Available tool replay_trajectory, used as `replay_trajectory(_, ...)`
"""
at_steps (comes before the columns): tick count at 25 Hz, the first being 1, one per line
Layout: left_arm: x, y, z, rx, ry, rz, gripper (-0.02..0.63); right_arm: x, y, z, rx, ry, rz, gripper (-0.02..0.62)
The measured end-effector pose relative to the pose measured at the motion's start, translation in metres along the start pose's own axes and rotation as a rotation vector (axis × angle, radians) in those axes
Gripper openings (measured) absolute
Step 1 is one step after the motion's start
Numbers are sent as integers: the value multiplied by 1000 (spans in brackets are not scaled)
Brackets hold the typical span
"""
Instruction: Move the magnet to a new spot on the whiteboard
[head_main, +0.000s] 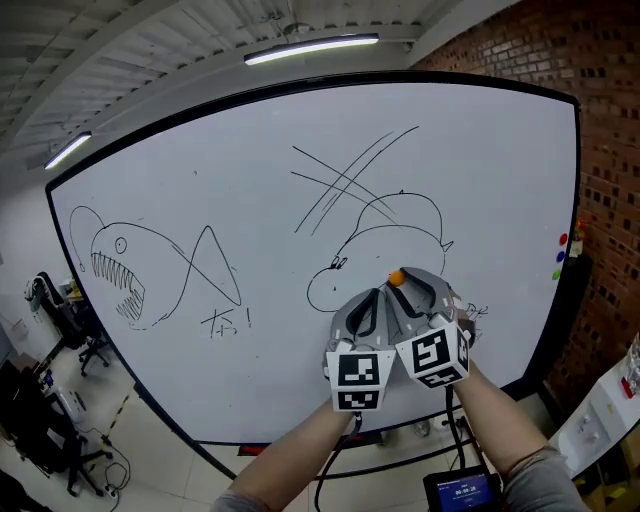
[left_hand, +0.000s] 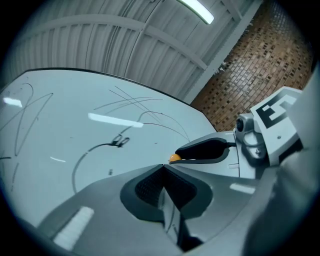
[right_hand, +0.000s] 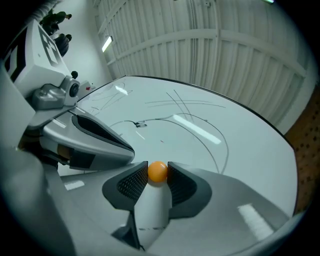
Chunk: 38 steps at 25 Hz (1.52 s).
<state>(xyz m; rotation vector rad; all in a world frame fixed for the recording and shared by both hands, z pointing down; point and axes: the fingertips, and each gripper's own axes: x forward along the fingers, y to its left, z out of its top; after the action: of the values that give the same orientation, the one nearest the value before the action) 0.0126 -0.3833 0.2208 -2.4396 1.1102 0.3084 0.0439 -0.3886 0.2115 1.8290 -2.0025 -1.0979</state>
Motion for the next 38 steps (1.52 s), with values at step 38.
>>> replay_trajectory(38, 206, -323, 44, -100, -126, -364, 0, -134, -354, -216, 342, 83, -279, 129)
